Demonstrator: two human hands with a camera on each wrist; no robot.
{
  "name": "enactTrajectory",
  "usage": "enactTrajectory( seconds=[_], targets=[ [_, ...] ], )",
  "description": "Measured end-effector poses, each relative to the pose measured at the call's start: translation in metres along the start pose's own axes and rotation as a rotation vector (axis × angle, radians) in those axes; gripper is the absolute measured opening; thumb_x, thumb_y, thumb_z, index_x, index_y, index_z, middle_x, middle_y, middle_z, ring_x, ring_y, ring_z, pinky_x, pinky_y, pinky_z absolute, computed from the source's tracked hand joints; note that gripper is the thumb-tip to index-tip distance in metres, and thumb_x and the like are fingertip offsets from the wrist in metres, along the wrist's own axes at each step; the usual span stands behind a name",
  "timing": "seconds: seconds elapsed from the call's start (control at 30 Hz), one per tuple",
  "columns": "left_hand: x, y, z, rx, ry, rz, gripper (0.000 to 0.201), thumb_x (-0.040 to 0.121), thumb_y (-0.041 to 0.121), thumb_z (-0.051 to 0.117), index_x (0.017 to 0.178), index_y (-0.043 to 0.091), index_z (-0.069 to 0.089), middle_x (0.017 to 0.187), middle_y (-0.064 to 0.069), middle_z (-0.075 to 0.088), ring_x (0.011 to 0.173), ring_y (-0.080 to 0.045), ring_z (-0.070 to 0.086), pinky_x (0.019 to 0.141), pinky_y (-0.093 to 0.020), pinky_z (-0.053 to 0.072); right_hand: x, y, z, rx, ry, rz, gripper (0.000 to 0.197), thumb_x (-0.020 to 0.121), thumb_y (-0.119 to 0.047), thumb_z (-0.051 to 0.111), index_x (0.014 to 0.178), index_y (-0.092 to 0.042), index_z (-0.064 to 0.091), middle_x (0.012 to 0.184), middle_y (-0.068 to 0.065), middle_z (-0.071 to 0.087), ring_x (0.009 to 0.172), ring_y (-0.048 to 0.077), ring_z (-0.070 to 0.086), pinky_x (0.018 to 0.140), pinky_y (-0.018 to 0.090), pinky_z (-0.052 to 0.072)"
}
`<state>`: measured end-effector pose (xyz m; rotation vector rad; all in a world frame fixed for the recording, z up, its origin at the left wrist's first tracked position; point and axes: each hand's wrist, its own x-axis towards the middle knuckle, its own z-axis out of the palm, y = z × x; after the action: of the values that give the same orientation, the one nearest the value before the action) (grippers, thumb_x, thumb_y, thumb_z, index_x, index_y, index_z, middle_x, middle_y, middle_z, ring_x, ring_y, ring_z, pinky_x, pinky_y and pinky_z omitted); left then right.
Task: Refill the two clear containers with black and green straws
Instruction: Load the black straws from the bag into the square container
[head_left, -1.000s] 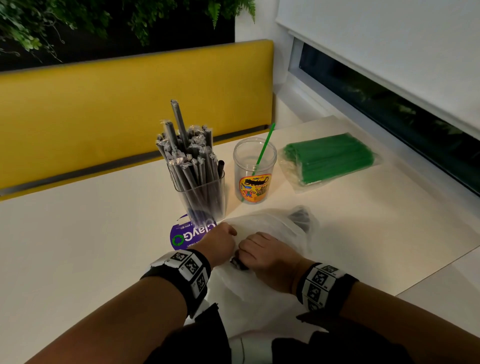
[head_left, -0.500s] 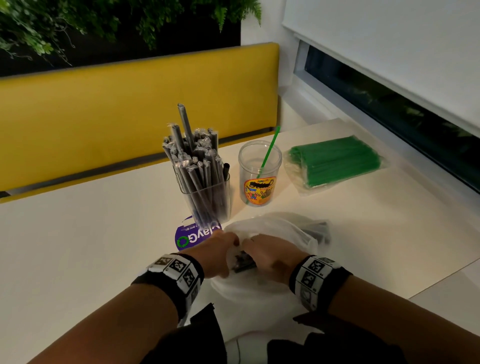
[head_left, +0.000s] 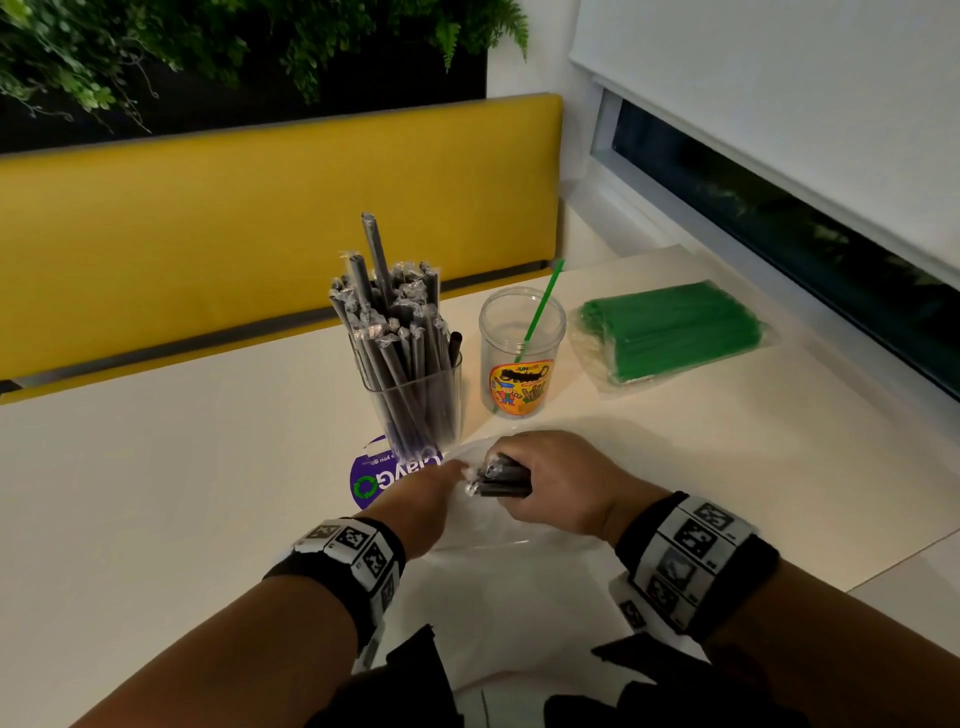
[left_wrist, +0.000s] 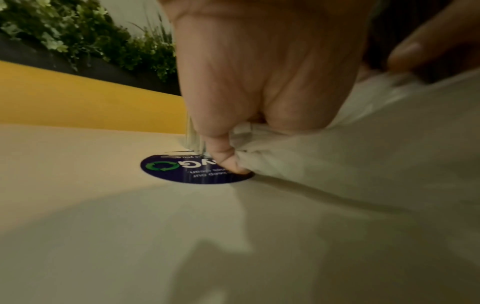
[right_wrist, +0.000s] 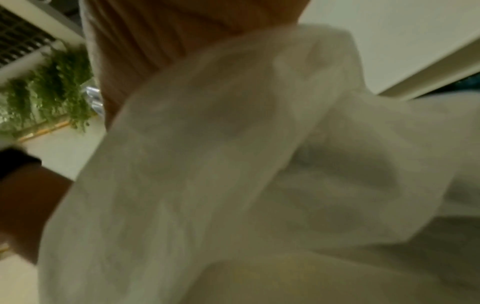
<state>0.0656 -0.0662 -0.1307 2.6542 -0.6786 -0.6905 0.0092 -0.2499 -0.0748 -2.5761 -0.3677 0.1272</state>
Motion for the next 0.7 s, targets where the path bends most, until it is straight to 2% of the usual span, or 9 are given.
enactTrajectory(
  seconds=[0.07, 0.13, 0.23, 0.33, 0.4, 0.5, 0.57, 0.63, 0.7],
  targets=[
    [-0.003, 0.003, 0.001, 0.041, -0.002, -0.042, 0.041, 0.096, 0.002, 0.044, 0.136, 0.008, 0.044, 0.135, -0.014, 0.053, 0.121, -0.03, 0.053, 0.101, -0.035, 0.042, -0.001, -0.002, -0.005, 0.048, 0.02, 0.029, 0.016, 0.076, -0.024, 0.07, 0.09, -0.02, 0.064, 0.082, -0.002, 0.068, 0.076, 0.018, 0.061, 0.069, 0.035, 0.051],
    [-0.001, 0.0, 0.006, 0.03, -0.022, -0.07, 0.053, 0.093, 0.002, 0.046, 0.142, 0.02, 0.039, 0.137, -0.008, 0.051, 0.119, -0.025, 0.056, 0.103, -0.036, 0.045, -0.001, -0.004, -0.013, 0.217, 0.1, 0.103, 0.018, 0.076, -0.023, 0.075, 0.091, -0.025, 0.066, 0.084, -0.007, 0.07, 0.078, 0.013, 0.065, 0.074, 0.032, 0.054],
    [0.0, 0.0, 0.012, 0.083, -0.048, -0.117, 0.071, 0.091, 0.006, 0.051, 0.152, 0.026, 0.019, 0.148, -0.01, 0.039, 0.122, -0.025, 0.055, 0.103, -0.04, 0.047, 0.001, -0.01, -0.037, 0.641, 0.379, 0.287, 0.021, 0.079, -0.018, 0.079, 0.088, -0.03, 0.065, 0.084, -0.01, 0.068, 0.081, 0.005, 0.064, 0.077, 0.024, 0.055],
    [-0.004, 0.005, 0.016, 0.351, -0.041, -0.097, 0.078, 0.093, 0.011, 0.05, 0.155, 0.017, 0.002, 0.15, -0.019, 0.03, 0.112, -0.027, 0.06, 0.09, -0.037, 0.054, 0.005, -0.012, -0.073, 0.973, 0.655, 0.401, 0.027, 0.077, -0.022, 0.081, 0.098, -0.017, 0.066, 0.094, 0.004, 0.069, 0.089, 0.016, 0.067, 0.075, 0.026, 0.055],
    [-0.008, 0.01, 0.018, 0.49, -0.053, -0.09, 0.079, 0.092, 0.009, 0.046, 0.154, 0.015, -0.003, 0.151, -0.024, 0.025, 0.102, -0.026, 0.063, 0.076, -0.035, 0.054, 0.008, -0.014, -0.098, 1.241, 0.791, 0.369, 0.038, 0.075, -0.018, 0.08, 0.107, -0.007, 0.063, 0.103, 0.011, 0.069, 0.094, 0.022, 0.069, 0.078, 0.033, 0.055],
    [-0.013, 0.016, 0.018, 0.65, -0.102, -0.078, 0.078, 0.09, 0.012, 0.04, 0.154, 0.012, -0.003, 0.152, -0.031, 0.017, 0.095, -0.03, 0.064, 0.062, -0.035, 0.048, 0.011, -0.028, -0.138, 1.504, 0.938, 0.172, 0.031, 0.083, -0.004, 0.071, 0.111, 0.001, 0.059, 0.095, 0.01, 0.068, 0.087, 0.02, 0.07, 0.079, 0.029, 0.056],
    [-0.016, 0.02, 0.01, 0.629, -0.159, -0.1, 0.077, 0.088, 0.018, 0.043, 0.155, 0.018, 0.004, 0.156, -0.031, 0.005, 0.109, -0.037, 0.059, 0.076, -0.038, 0.05, 0.017, -0.041, -0.164, 1.543, 1.015, 0.009, 0.028, 0.081, 0.003, 0.07, 0.106, 0.004, 0.057, 0.087, 0.009, 0.066, 0.082, 0.021, 0.068, 0.079, 0.03, 0.056],
    [-0.019, 0.023, -0.007, 0.435, -0.213, -0.084, 0.073, 0.087, 0.032, 0.052, 0.152, 0.037, 0.019, 0.16, -0.021, -0.001, 0.133, -0.041, 0.04, 0.105, -0.047, 0.04, 0.029, -0.055, -0.182, 1.406, 1.059, -0.099, 0.023, 0.074, 0.003, 0.073, 0.092, -0.001, 0.059, 0.08, 0.008, 0.063, 0.083, 0.026, 0.063, 0.083, 0.036, 0.056],
    [-0.025, 0.02, -0.036, 0.142, -0.281, -0.029, 0.06, 0.087, 0.044, 0.061, 0.143, 0.046, 0.04, 0.16, -0.007, 0.018, 0.139, -0.029, 0.037, 0.115, -0.043, 0.031, 0.044, -0.067, -0.187, 1.215, 1.094, -0.11, 0.021, 0.069, -0.002, 0.076, 0.079, -0.01, 0.059, 0.079, 0.009, 0.06, 0.085, 0.03, 0.059, 0.082, 0.038, 0.054]
  ],
)
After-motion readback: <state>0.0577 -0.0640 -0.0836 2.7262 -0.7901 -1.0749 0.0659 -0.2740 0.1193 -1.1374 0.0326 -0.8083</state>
